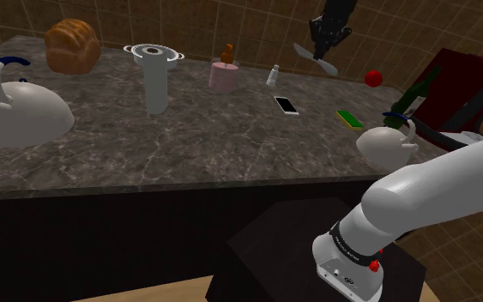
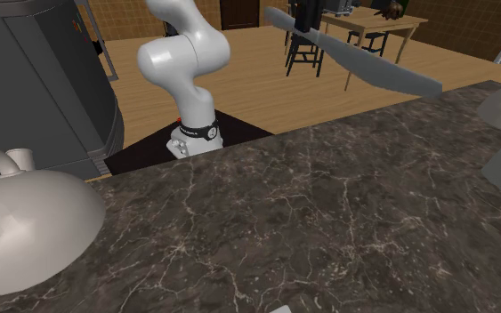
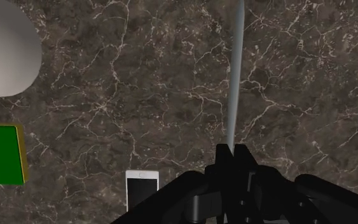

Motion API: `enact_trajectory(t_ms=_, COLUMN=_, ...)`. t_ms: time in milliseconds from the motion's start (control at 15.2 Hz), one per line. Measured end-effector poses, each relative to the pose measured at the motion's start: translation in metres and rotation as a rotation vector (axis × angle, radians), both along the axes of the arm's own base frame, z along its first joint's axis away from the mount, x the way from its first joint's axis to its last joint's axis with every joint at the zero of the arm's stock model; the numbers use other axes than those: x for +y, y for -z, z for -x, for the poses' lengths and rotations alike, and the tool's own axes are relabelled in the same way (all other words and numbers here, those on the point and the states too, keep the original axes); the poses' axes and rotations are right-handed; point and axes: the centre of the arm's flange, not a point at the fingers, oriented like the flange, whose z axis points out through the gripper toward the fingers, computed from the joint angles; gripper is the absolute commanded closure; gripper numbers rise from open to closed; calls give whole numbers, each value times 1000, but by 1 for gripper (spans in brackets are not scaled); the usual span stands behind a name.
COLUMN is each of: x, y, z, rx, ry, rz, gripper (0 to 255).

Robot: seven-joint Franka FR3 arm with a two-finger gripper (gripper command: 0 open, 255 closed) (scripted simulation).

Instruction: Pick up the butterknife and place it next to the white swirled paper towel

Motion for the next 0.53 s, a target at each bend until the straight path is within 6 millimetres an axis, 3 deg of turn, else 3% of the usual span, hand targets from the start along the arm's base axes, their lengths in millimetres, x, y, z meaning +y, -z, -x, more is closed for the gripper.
enact_trajectory(t_ms=528, x=91, y=2, z=-54, rx=0, ry=1, rz=0, gripper=255)
